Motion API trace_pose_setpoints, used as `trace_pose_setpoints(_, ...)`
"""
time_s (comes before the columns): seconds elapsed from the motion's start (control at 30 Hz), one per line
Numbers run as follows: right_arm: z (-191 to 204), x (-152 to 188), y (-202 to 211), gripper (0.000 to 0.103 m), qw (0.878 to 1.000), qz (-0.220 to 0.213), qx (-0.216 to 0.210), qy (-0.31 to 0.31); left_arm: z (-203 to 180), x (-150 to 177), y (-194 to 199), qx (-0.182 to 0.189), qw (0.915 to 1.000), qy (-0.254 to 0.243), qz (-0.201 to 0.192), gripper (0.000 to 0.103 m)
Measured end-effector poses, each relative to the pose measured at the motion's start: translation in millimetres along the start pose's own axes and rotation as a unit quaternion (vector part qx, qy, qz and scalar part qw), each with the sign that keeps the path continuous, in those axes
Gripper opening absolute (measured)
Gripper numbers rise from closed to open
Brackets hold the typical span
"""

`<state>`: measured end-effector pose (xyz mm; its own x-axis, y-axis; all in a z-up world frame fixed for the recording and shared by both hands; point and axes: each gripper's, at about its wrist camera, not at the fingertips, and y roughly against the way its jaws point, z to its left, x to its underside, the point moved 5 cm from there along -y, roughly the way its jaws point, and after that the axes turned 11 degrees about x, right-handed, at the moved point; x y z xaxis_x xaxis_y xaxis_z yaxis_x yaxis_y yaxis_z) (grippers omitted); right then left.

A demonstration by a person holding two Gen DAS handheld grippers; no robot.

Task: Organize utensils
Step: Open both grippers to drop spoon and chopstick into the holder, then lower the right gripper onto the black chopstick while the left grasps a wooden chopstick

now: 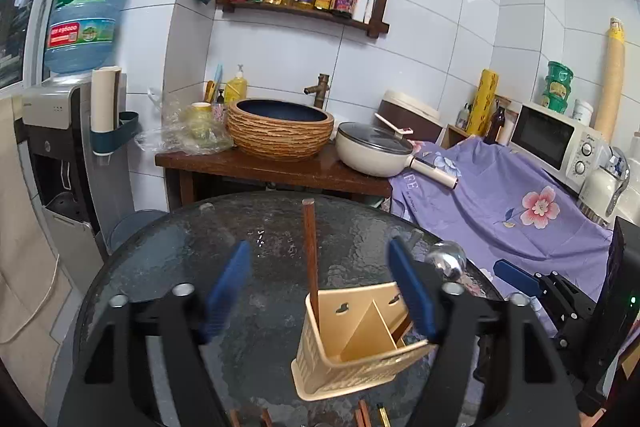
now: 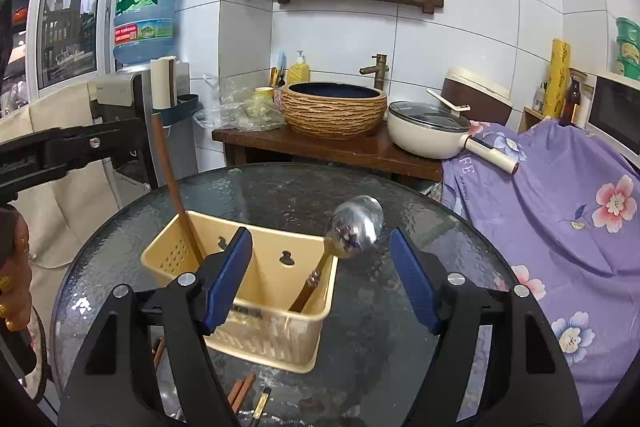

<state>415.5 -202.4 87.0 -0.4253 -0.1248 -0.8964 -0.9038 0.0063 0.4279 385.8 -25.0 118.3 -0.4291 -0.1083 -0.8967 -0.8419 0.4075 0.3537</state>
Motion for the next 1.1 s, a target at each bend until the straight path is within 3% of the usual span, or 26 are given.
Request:
trace_pose_setpoints(0.1,-1.0,11.9,14.9,0.072,1.0,0.004,0.003,-0.002,3.1,13.7,19.2,-0.017,0.9997,-0.011,-0.01,0.093)
trace_pose_setpoints(0.17,0.7,23.8,25.6,0.072,1.0,0.008,0.003,-0.002,6.3,27.7,29.1,-0.035,0.9991,-0.025,-0.005,0.096)
trace_pose_setpoints(0.43,6.3,86.7,37.0,0.072,0.997,0.069,0.021,0.005,42.9,95.7,46.8,-0.126,0.9892,-0.042,0.063,0.096)
trace_pose_setpoints(0.67,12.9,140.2,20.3,0.066,0.989,0.146,0.015,-0.003,70.7,151.5,42.3,-0.158,0.9783,-0.024,0.132,0.096)
trace_pose_setpoints(0.73,17.0,150.8,17.0,0.065,0.987,0.158,0.013,-0.001,74.4,162.8,39.9,-0.156,0.9766,-0.018,0.147,0.092)
trace_pose_setpoints(0.9,26.3,164.8,6.8,0.058,0.983,0.184,0.005,-0.008,72.4,181.9,31.6,-0.139,0.974,-0.009,0.179,0.066)
trace_pose_setpoints(1.1,35.9,172.3,-0.9,0.048,0.979,0.202,0.002,-0.01,68.0,193.0,19.2,-0.124,0.9721,-0.001,0.199,0.052)
